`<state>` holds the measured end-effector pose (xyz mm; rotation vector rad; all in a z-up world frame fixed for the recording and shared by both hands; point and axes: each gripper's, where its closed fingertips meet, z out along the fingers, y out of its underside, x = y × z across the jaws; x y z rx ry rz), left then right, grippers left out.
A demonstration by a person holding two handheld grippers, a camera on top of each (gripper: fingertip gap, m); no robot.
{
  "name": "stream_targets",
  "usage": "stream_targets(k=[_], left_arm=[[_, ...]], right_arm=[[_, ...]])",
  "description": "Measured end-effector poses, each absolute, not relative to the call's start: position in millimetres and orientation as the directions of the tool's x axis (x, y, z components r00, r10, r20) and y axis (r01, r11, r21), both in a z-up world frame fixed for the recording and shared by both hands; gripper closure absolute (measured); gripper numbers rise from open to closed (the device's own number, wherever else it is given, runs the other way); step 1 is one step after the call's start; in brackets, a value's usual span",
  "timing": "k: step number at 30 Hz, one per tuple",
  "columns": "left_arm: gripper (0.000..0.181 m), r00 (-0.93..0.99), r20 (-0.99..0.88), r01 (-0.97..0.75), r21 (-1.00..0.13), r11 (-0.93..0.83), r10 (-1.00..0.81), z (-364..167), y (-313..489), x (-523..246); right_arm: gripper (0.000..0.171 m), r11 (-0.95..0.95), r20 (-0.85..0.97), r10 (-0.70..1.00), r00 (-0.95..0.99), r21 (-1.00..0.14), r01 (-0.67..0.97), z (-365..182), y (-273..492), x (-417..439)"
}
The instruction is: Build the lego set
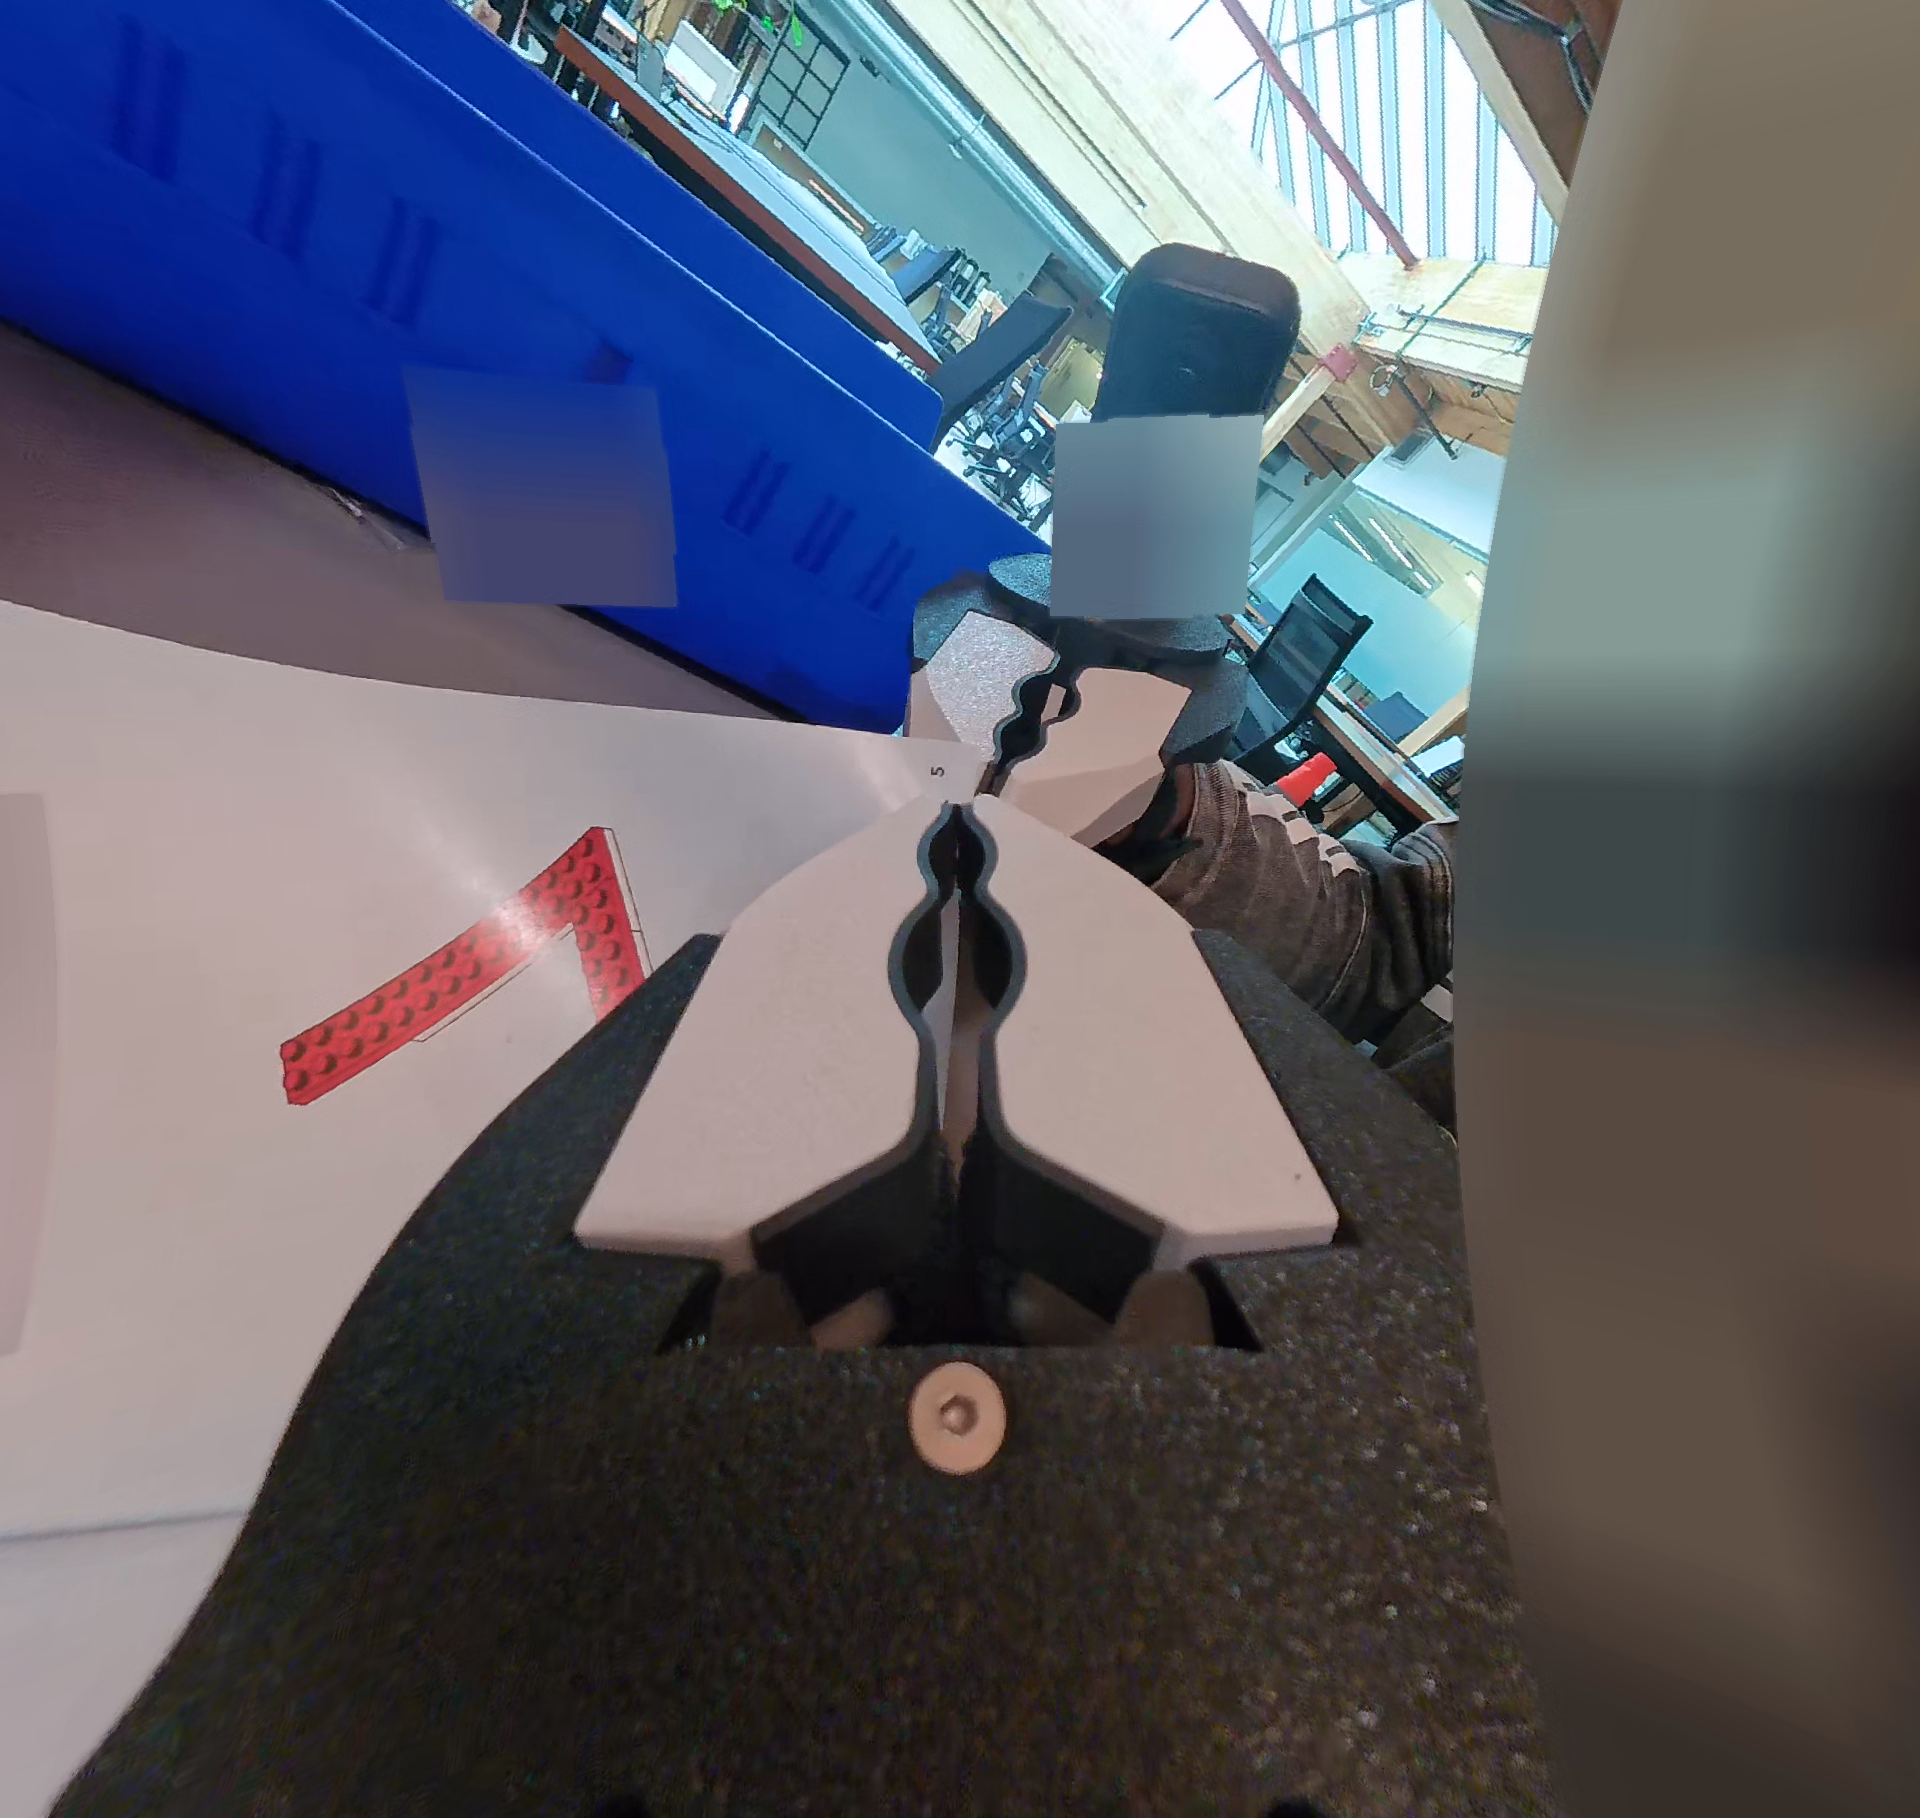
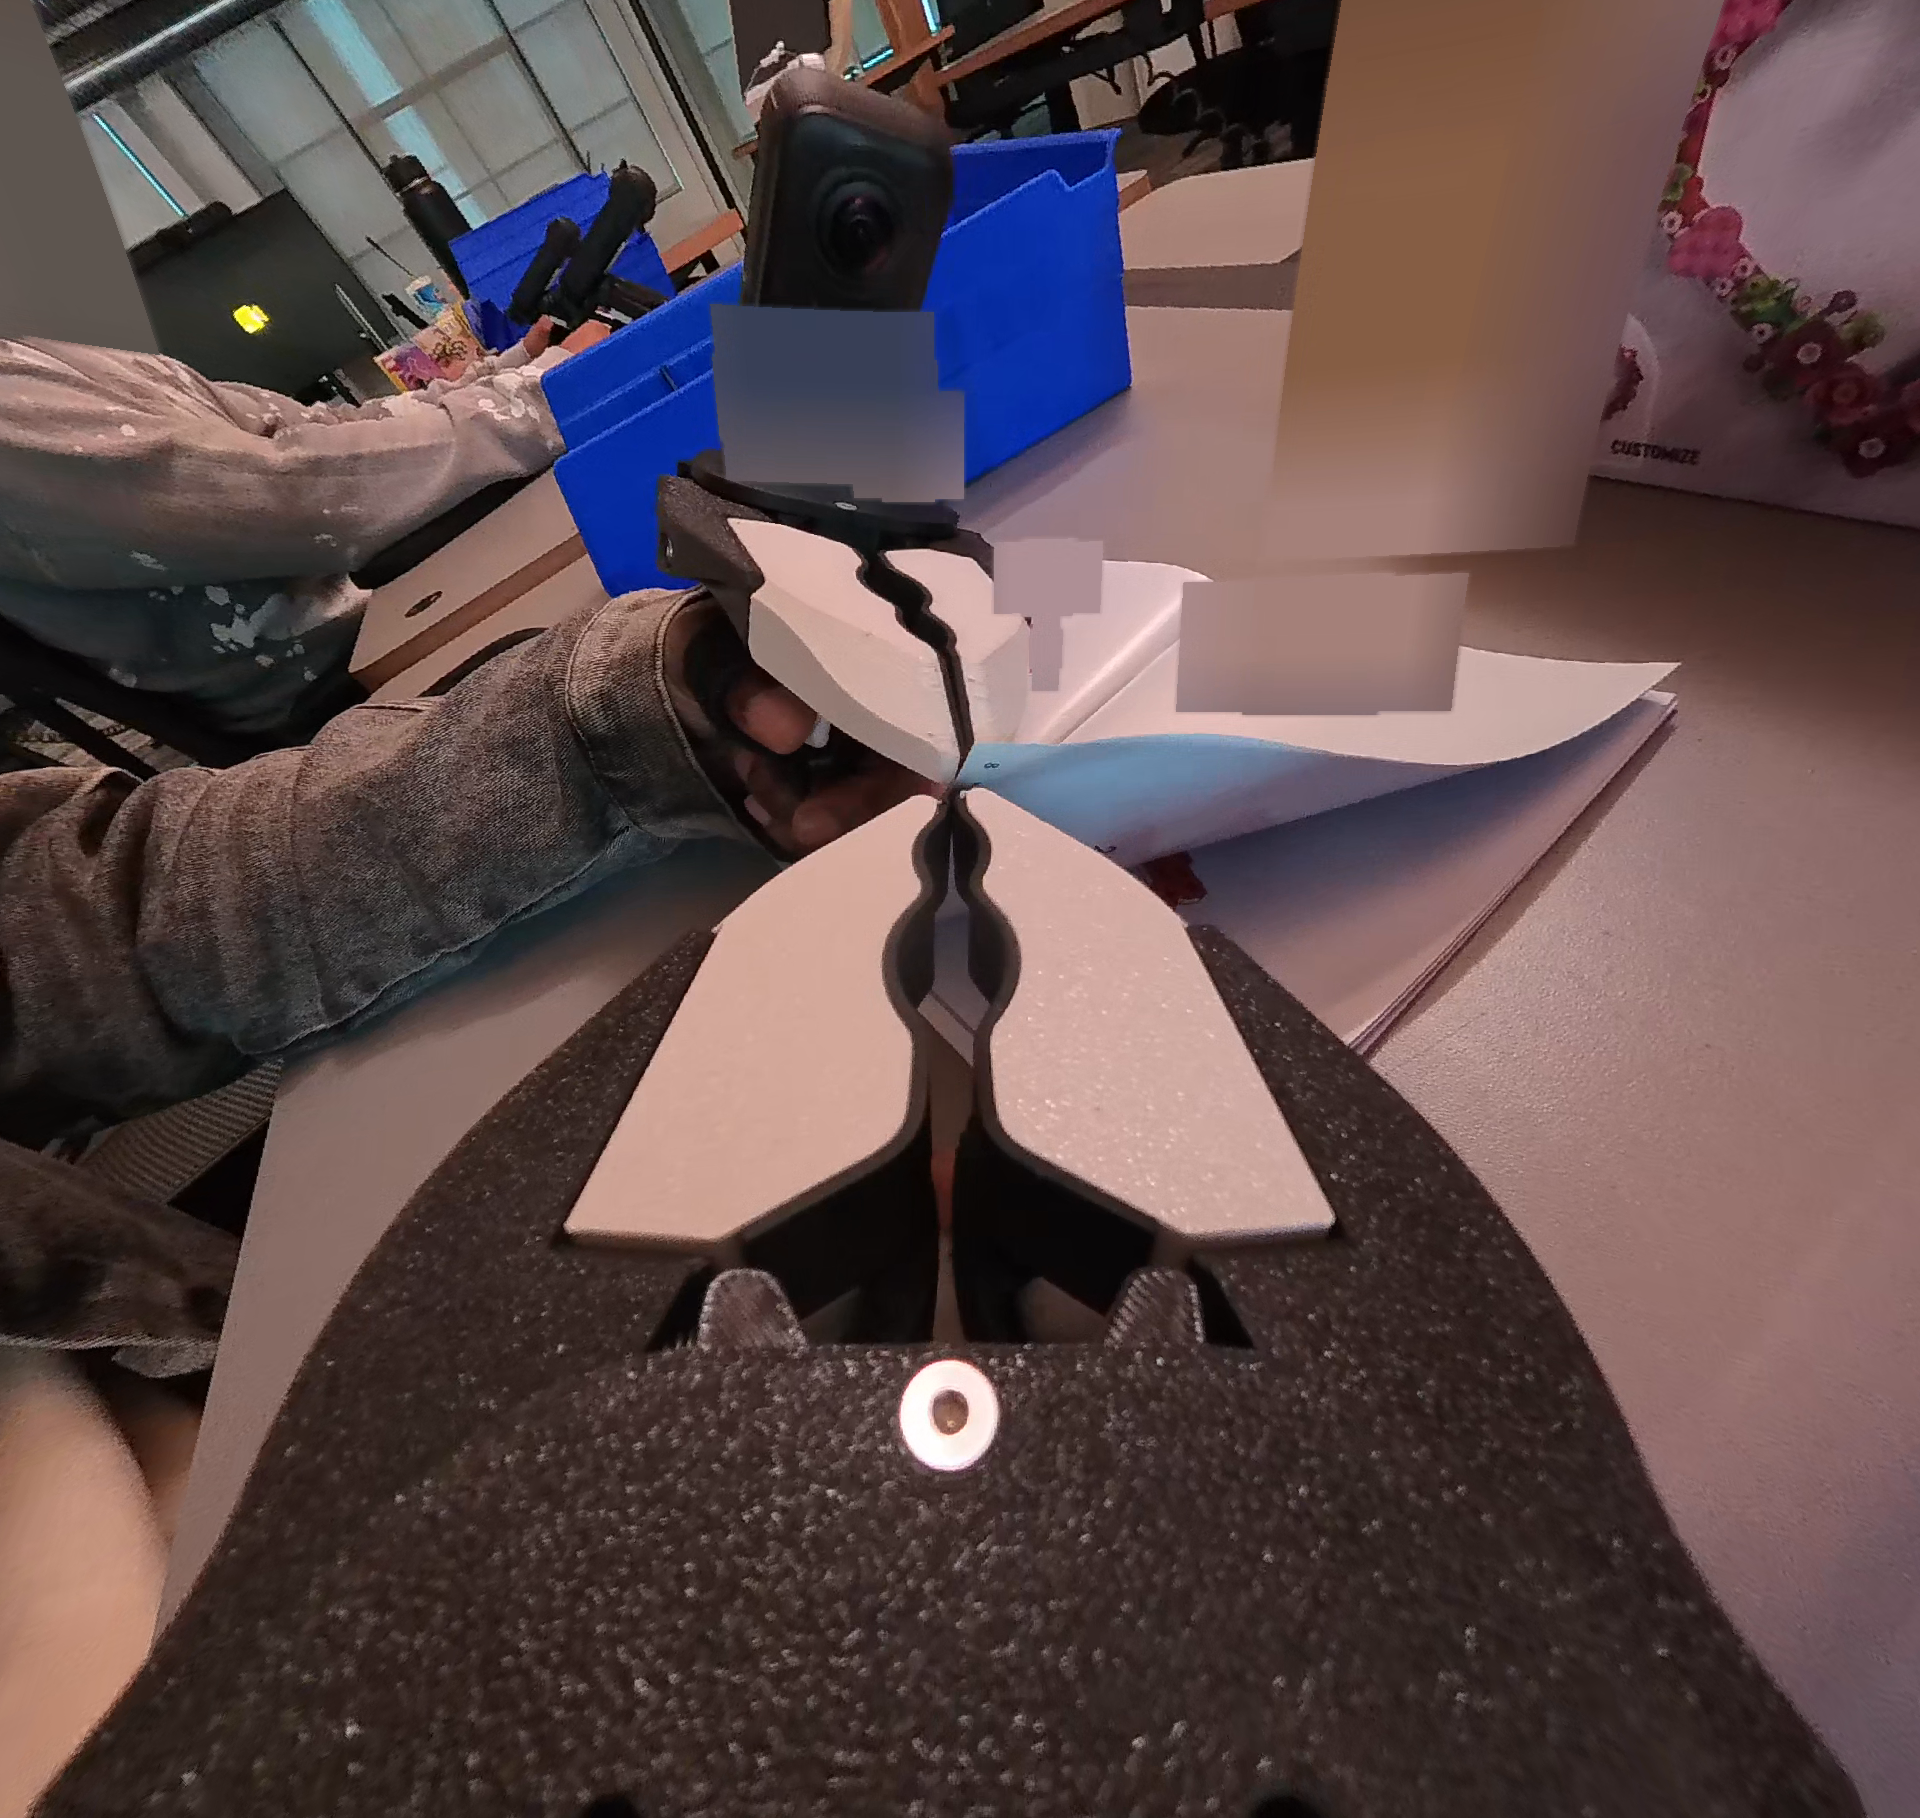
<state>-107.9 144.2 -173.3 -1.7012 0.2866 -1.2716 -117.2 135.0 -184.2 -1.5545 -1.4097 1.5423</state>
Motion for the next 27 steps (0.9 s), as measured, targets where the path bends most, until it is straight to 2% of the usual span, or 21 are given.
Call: stream_targets(k=[7,11,13,15,17,22,27], left_arm=[[0.181,0.438,0.621,0.352,-0.784,-0.512,-0.650,-173,147,-110],[0.165,0.450,0.634,0.371,-0.773,-0.514,-0.629,-174,150,-113],[0.151,0.466,0.637,0.378,-0.771,-0.513,-0.614,-175,152,-115],[0.131,0.496,0.636,0.376,-0.771,-0.514,-0.591,-176,155,-117],[0.121,0.517,0.641,0.383,-0.766,-0.516,-0.567,-174,156,-118],[0.132,0.558,0.679,0.461,-0.732,-0.503,-0.477,-167,162,-132],[0.132,0.577,0.714,0.525,-0.696,-0.490,-0.397,-170,167,-145]], right_arm=[[0.171,-0.298,-0.364,0.909,-0.203,-0.908,0.295,-184,134,-116],[0.171,-0.280,-0.347,0.914,-0.210,-0.914,0.293,-184,132,-115],[0.171,-0.244,-0.313,0.924,-0.218,-0.924,0.293,-184,130,-115],[0.171,-0.172,-0.242,0.945,-0.219,-0.939,0.297,-186,128,-115],[0.171,-0.041,-0.111,0.969,-0.219,-0.953,0.302,-188,125,-116],[0.171,0.370,0.323,0.926,-0.198,-0.884,0.285,-194,121,-117],[0.171,0.427,0.373,0.901,-0.221,-0.852,0.303,-200,116,-118]])
